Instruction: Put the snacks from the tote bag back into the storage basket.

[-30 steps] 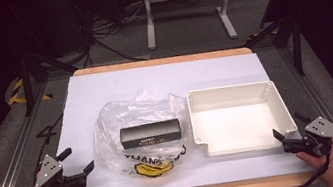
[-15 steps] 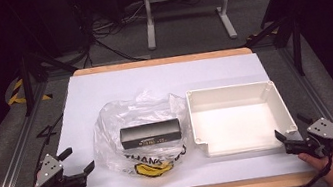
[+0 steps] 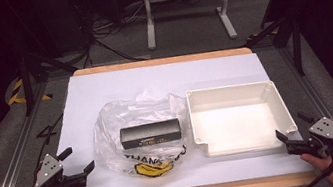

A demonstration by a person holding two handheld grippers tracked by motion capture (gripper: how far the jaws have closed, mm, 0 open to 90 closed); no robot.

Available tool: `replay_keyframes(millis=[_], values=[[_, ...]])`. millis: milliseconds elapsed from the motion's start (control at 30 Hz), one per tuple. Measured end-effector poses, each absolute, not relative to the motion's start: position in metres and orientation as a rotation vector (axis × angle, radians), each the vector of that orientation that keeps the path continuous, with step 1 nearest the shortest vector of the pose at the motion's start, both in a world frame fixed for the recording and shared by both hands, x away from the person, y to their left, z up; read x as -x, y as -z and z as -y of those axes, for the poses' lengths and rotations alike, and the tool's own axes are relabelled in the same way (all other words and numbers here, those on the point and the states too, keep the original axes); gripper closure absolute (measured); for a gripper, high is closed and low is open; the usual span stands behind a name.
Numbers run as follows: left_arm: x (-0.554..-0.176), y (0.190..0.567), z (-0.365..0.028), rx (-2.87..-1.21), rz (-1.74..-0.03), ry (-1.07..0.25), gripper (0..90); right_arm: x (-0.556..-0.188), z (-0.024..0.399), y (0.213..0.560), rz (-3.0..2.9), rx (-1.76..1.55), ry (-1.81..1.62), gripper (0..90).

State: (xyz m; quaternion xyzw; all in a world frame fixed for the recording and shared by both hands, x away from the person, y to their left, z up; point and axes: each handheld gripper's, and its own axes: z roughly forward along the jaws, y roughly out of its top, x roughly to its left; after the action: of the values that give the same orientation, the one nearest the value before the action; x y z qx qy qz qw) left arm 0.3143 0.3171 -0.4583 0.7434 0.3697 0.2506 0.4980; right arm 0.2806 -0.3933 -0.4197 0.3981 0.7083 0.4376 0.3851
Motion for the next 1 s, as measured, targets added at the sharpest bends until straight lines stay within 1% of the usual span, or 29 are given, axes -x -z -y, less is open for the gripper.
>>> replay_keyframes(millis=[500, 1000], values=[[-0.315, 0.459, -0.317, -1.792, -0.9, -0.599, 8.2, -0.28, 0.381, 0.407, -1.849, -0.968, -1.054, 5.5], [-0.315, 0.459, -0.317, -1.794, -0.904, -0.602, 8.1, -0.281, 0.37, 0.396, -1.869, -0.935, -1.091, 7.7]])
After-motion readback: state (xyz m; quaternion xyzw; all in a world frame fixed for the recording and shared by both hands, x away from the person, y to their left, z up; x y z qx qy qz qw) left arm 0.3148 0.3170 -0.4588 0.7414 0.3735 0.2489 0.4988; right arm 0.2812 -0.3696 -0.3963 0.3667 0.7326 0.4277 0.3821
